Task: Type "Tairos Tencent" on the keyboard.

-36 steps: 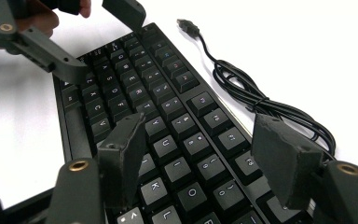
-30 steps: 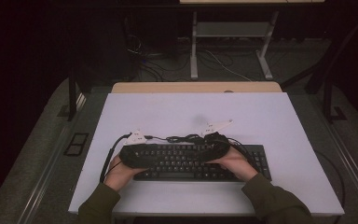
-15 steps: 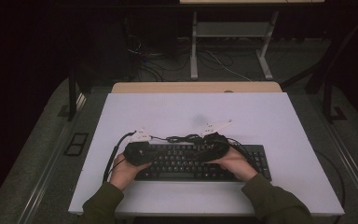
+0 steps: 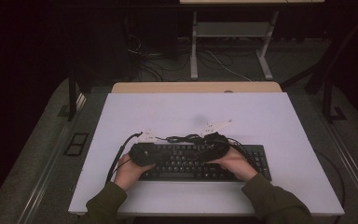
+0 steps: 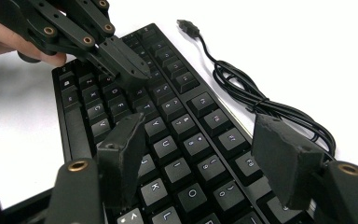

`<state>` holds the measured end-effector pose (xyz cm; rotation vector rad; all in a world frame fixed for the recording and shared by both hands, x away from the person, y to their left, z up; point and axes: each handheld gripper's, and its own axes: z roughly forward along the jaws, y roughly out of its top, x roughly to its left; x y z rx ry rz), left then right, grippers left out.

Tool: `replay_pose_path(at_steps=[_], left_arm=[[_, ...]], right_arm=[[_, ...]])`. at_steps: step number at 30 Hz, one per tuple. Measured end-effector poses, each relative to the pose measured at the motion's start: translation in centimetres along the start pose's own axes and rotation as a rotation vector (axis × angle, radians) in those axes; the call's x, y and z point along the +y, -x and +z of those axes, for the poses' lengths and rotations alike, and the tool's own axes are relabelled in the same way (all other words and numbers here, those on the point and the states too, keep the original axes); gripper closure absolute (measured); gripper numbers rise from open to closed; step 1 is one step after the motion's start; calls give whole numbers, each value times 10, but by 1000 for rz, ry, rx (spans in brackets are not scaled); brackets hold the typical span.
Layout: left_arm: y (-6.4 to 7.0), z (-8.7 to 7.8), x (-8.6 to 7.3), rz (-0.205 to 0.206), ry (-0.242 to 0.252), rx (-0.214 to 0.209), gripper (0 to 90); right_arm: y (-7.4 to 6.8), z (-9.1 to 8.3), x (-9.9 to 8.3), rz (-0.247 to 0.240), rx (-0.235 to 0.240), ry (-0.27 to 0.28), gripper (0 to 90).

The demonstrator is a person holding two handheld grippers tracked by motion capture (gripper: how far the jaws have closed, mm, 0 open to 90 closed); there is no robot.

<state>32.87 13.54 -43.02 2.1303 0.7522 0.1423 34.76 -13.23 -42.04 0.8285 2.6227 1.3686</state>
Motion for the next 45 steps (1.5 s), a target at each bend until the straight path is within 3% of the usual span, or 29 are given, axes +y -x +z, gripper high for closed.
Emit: replay_pose_path(at_steps=[28, 45], left_arm=[[-1, 4, -2, -5, -43, 4, 894], [1, -8, 2, -13, 16, 4, 893]], right_arm=[[0, 0, 0, -5, -4, 1, 343], [0, -1, 0, -4, -4, 1, 342]])
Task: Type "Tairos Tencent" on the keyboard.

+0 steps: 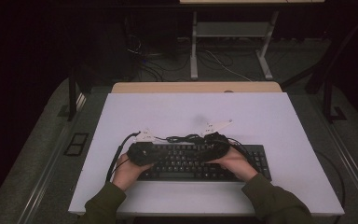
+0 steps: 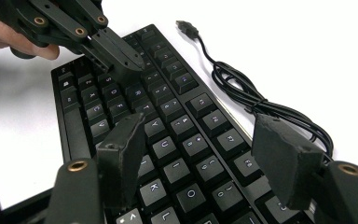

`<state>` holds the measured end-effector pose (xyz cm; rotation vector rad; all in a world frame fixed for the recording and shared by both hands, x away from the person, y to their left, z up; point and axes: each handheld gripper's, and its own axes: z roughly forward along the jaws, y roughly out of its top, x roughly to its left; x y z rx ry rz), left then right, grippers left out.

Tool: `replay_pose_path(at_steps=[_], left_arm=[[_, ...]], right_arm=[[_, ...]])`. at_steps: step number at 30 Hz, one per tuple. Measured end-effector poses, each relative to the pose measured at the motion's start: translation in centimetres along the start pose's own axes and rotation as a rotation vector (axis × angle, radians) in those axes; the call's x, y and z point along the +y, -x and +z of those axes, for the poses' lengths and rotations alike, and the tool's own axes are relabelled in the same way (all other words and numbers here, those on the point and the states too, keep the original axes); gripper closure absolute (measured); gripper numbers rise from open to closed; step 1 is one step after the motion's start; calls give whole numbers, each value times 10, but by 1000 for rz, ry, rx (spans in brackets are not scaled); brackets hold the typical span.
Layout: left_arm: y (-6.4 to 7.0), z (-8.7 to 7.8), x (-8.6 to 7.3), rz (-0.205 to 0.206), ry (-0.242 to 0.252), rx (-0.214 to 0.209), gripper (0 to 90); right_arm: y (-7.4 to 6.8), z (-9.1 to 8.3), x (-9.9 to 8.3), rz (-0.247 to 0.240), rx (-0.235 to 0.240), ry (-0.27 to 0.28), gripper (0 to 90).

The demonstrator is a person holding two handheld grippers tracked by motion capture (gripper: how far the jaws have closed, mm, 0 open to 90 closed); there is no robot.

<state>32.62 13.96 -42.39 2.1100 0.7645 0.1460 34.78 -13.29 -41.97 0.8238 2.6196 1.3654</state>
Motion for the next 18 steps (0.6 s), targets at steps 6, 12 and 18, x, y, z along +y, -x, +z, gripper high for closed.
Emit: replay_pose_path(at_steps=[6, 12, 18], left_arm=[[0, -3, 0, 6, 7, 7, 755], [0, -6, -1, 16, 11, 12, 554], [1, -8, -2, 33, 10, 19, 374]], right_arm=[[0, 0, 0, 2, 1, 1, 342], [1, -1, 0, 4, -1, 5, 341], [1, -2, 0, 7, -1, 6, 341]])
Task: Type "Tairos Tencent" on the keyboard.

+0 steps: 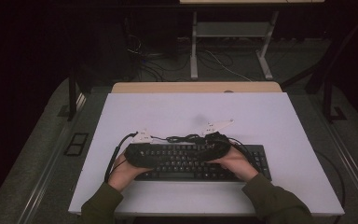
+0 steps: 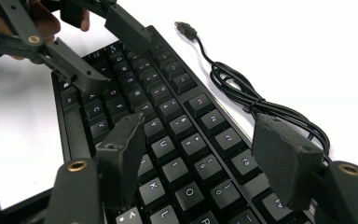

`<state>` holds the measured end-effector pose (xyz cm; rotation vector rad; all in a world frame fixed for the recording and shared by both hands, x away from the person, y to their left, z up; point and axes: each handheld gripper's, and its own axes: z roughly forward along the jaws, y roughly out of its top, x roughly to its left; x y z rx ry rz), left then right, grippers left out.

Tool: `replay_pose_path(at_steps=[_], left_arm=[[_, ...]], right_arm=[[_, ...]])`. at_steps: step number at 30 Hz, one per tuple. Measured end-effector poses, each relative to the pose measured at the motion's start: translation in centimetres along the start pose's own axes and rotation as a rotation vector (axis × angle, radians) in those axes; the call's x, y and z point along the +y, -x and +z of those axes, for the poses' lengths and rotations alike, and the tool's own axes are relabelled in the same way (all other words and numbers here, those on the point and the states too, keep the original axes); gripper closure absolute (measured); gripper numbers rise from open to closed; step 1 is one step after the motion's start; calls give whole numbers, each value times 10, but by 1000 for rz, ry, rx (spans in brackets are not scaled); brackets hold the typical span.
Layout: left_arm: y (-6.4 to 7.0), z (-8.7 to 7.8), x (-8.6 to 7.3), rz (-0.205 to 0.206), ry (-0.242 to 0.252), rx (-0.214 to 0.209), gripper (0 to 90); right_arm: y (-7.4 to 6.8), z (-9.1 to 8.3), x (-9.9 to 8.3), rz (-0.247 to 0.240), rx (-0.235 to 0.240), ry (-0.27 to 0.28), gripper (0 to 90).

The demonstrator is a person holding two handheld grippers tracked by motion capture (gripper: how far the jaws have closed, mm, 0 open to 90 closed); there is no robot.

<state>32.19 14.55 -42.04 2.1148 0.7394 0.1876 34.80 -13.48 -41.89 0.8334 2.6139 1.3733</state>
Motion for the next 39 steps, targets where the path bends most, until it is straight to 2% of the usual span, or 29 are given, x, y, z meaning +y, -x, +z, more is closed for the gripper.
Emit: replay_pose_path(at_steps=[6, 10, 15, 24, 26, 29, 32, 39], left_arm=[[2, 1, -1, 13, 11, 11, 216], [2, 1, -2, 20, -7, 22, 133], [1, 2, -4, 8, 2, 29, 42], [0, -1, -5, 2, 1, 38, 12], [1, -1, -5, 3, 15, 41, 13], [1, -1, -5, 6, 16, 43, 13], [1, -1, -5, 7, 16, 41, 13], [1, -1, -5, 10, 18, 41, 15]], right_arm=[[0, -2, 0, 3, 0, 2, 340], [1, -3, -1, 4, -3, 3, 340], [2, -6, -1, 6, -6, 6, 340], [3, -8, -3, 12, -13, 3, 351], [4, -9, -4, 9, -13, -1, 364], [4, -10, -5, 11, -13, -3, 405], [4, -11, -6, 9, -12, -5, 482], [5, -13, -7, 6, 6, -4, 767]])
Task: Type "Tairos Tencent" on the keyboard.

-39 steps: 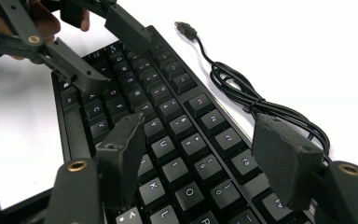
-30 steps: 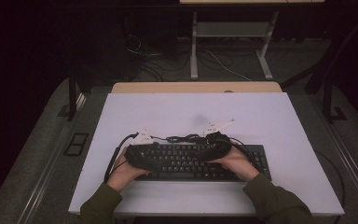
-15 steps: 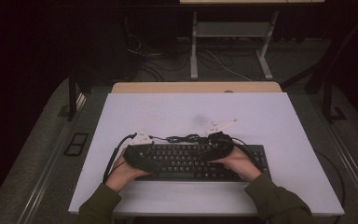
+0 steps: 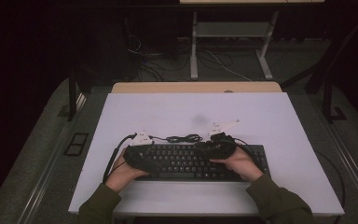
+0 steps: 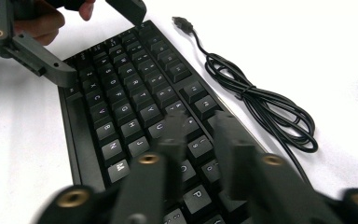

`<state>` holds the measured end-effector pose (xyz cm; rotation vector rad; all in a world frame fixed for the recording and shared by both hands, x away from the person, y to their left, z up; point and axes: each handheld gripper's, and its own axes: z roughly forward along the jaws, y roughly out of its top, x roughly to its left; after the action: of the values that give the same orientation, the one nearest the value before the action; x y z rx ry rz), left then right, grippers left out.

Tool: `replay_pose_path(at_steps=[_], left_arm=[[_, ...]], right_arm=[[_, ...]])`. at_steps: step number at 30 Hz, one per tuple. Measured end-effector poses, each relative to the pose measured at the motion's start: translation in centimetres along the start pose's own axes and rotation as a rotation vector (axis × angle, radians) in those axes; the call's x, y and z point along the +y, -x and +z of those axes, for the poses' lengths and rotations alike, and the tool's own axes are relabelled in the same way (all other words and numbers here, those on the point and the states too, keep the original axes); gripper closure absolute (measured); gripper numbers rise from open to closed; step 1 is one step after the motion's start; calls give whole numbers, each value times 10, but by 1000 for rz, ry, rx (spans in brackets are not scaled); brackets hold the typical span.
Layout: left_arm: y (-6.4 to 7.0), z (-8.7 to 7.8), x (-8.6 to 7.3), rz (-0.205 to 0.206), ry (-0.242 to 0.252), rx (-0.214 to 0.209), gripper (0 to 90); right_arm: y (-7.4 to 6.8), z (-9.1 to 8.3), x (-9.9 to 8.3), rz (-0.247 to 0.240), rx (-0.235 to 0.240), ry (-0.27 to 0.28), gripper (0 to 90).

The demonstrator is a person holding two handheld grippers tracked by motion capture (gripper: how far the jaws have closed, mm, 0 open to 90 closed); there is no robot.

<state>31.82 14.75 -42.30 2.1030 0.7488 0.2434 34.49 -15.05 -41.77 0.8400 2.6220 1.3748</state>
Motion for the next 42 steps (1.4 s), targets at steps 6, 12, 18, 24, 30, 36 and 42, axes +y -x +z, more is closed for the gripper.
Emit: replay_pose_path(at_steps=[6, 12, 18, 24, 30, 36, 42], left_arm=[[0, 0, 0, -4, 5, -3, 16], [0, 0, 0, -5, 6, -2, 16], [0, 0, 0, -4, 4, -1, 16], [0, 0, 0, -4, 6, 1, 16], [0, 0, 1, -2, 4, 1, 16], [0, 0, 1, 2, 2, 0, 16], [0, 0, 1, 1, 4, 0, 16]], right_arm=[[0, 1, 0, -7, 17, -20, 892], [-1, 5, -2, -17, 27, -40, 892], [-1, 9, -3, -25, 35, -68, 892], [-1, 12, -5, -30, 35, -90, 892], [-2, 14, -6, -34, 38, -100, 892], [-2, 16, -7, -36, 40, -107, 892], [-3, 17, -7, -38, 42, -114, 891]])
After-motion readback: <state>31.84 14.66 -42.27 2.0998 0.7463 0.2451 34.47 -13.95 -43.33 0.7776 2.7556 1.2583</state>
